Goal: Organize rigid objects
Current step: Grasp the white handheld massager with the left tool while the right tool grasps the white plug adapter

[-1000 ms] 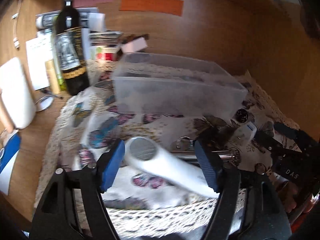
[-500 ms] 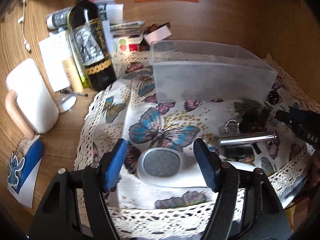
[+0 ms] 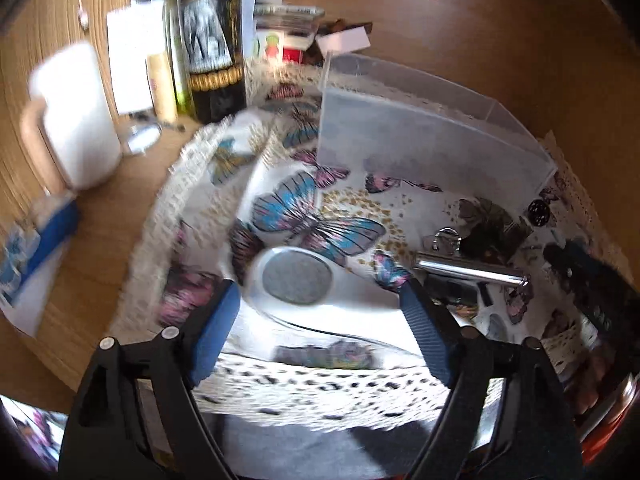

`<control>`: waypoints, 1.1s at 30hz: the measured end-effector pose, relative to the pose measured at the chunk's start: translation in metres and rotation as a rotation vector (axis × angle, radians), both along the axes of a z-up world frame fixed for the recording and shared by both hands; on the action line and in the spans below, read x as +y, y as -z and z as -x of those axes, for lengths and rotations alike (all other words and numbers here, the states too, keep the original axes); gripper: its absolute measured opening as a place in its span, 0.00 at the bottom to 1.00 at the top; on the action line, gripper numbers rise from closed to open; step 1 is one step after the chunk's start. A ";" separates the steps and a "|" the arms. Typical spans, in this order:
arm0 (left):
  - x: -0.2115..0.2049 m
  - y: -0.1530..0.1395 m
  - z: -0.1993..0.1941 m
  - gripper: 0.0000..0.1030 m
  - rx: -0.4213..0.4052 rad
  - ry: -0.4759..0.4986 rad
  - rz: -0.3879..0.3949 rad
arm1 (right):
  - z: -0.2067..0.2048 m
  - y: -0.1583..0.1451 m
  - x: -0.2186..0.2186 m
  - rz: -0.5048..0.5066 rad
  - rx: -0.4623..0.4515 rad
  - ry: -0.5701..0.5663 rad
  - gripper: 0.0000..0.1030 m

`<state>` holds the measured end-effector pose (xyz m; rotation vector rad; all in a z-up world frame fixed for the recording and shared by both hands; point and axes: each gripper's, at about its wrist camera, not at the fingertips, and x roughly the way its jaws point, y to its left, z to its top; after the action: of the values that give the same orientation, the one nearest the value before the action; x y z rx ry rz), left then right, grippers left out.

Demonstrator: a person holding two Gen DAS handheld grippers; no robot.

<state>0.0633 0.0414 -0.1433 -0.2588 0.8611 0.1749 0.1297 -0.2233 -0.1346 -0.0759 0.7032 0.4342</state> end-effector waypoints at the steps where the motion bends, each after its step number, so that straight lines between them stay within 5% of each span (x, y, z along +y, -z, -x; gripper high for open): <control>1: -0.001 0.000 -0.002 0.81 0.001 -0.013 0.004 | 0.003 -0.001 -0.002 -0.004 -0.006 0.000 0.41; 4: -0.006 0.002 -0.011 0.75 -0.001 -0.005 -0.016 | 0.008 -0.005 -0.009 -0.015 -0.019 0.004 0.41; 10: -0.027 0.004 -0.037 0.40 0.029 0.128 -0.112 | 0.007 -0.006 -0.013 -0.031 -0.023 0.015 0.41; 18: -0.037 0.001 -0.035 0.39 0.036 0.265 -0.192 | -0.004 -0.003 0.006 -0.020 0.004 -0.011 0.41; 24: -0.031 0.009 -0.019 0.49 0.054 0.293 -0.207 | -0.007 0.007 0.010 -0.004 0.045 -0.017 0.41; 26: -0.033 0.009 -0.016 0.40 0.037 0.305 -0.210 | -0.007 0.008 0.011 0.001 0.052 -0.012 0.41; 28: -0.035 0.008 -0.016 0.40 0.026 0.309 -0.215 | -0.010 0.009 0.011 -0.009 0.059 -0.008 0.29; 33: -0.031 -0.002 -0.016 0.40 -0.013 0.300 -0.195 | -0.011 0.006 0.007 -0.030 0.054 0.016 0.27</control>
<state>0.0790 0.0105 -0.1415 0.0523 0.8526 -0.0229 0.1403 -0.2159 -0.1404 -0.0307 0.7498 0.4322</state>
